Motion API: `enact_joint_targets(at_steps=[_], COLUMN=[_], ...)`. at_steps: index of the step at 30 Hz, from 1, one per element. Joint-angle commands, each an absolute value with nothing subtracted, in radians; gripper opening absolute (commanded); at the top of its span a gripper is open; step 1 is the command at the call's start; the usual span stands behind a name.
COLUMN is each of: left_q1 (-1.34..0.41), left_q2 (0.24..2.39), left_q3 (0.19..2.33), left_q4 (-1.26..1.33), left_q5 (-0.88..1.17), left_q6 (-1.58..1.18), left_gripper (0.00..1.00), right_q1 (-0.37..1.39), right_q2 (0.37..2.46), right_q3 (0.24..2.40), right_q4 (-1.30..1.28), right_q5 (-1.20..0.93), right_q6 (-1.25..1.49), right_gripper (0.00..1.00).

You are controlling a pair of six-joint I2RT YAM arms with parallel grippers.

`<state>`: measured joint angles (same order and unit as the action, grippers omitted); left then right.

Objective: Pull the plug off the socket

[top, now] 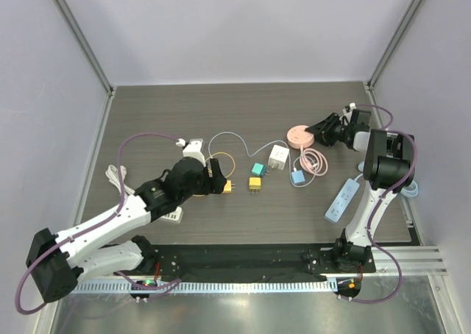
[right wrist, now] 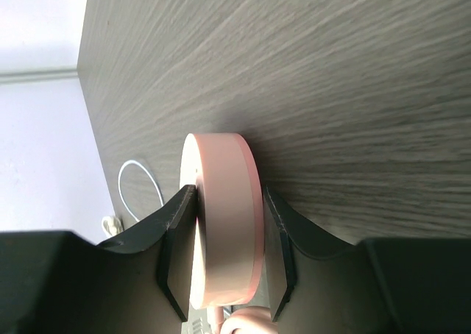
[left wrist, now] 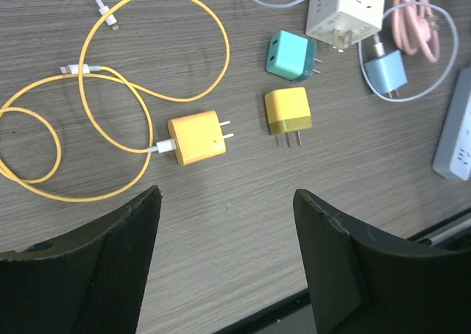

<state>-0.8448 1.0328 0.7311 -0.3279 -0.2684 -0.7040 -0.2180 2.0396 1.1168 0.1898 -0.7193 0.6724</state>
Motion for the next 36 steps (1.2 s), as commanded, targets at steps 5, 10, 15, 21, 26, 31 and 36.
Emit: enact_joint_targets(at_steps=[5,10,15,21,26,31,36], left_q1=[-0.844,-0.844,-0.842,-0.841,-0.836,-0.824,-0.821], left_q2=[0.927,0.937,0.957,1.012,1.055,1.118,1.12], left_q3=[0.676,0.696,0.701,0.726,0.73,0.742,0.729], left_q4=[-0.279,-0.282,-0.282,-0.23,-0.18,-0.15,-0.159], left_q5=[-0.212,-0.206,-0.241,-0.258,-0.255,-0.233,-0.187], left_q6=[-0.726,-0.683,-0.618,-0.565,-0.545,-0.549,-0.589], left_gripper=[0.74,0.74,0.75,0.75,0.76,0.75,0.76], right_q1=[-0.222,-0.229,-0.239,-0.262,-0.256,-0.25,-0.233], right_q2=[2.094,2.163,2.229,2.289,2.35,2.373,2.303], right_q3=[1.195,1.304,1.445,1.511,1.646,1.683,1.686], right_q4=[0.178,0.207,0.21,0.271,0.218,0.161,0.085], right_q5=[-0.419,-0.357,-0.334,-0.305,-0.291,-0.272,-0.215], right_q6=[0.753,0.834,0.845,0.87,0.838,0.767,0.674], right_gripper=[0.01,0.01,0.01,0.01,0.12,0.34,0.63])
